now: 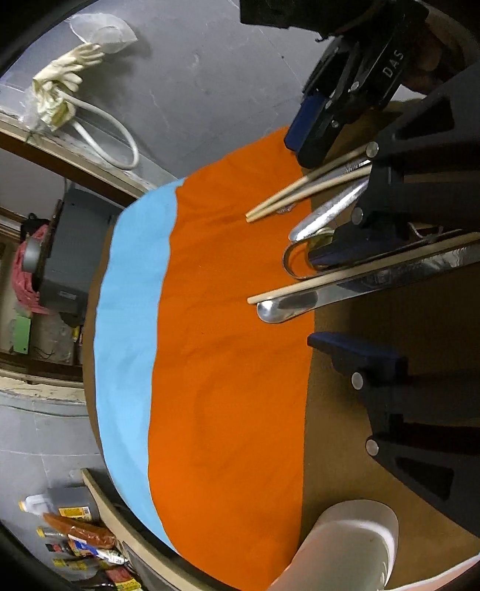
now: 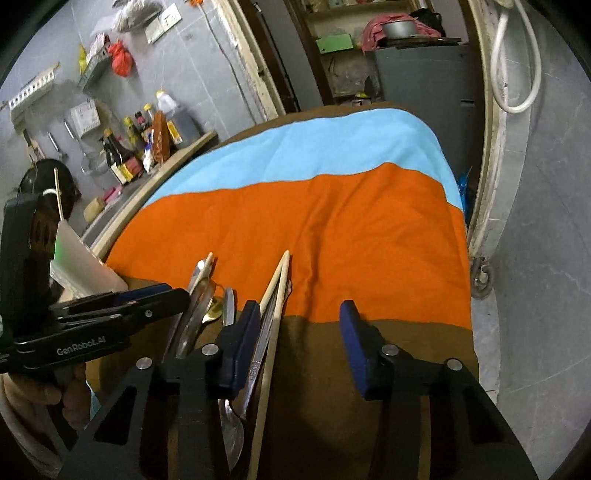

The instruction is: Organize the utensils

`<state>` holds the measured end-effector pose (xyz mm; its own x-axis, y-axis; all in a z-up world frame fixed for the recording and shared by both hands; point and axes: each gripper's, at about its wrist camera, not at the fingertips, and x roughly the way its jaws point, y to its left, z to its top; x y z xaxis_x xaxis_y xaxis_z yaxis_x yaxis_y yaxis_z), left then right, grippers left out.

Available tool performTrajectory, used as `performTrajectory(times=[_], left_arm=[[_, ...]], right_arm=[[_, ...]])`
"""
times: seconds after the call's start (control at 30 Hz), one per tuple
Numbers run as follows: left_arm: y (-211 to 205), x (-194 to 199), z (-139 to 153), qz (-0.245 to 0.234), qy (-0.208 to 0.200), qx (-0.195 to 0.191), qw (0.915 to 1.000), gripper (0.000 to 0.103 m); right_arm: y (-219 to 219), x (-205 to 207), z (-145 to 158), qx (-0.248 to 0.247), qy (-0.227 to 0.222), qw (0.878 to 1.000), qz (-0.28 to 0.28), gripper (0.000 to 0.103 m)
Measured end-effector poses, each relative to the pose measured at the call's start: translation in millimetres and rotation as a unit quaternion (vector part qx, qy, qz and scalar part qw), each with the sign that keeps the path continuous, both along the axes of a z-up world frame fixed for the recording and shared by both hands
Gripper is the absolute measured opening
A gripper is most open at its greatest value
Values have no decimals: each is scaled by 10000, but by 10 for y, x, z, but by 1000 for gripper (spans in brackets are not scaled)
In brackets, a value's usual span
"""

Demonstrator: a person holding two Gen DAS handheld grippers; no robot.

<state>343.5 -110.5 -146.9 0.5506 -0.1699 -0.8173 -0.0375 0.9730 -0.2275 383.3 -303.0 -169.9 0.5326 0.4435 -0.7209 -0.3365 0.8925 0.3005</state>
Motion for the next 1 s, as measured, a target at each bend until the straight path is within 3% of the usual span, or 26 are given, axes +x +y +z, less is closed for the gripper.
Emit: performTrajectory(times=[0.53,0.83,1.0], left_arm=[[88,9,23,51,94,4,9999,15],[207,-62,7,129,147,-421,9989,14],[212,-111,20,177,156,-352,9991,14]], right_arm=[[5,78,-39,-249,78,9997,-8,35],[-15,90,-28,-291,88,9995,-107,34],[-13,81,-25,-282,91,9995,-107,34]])
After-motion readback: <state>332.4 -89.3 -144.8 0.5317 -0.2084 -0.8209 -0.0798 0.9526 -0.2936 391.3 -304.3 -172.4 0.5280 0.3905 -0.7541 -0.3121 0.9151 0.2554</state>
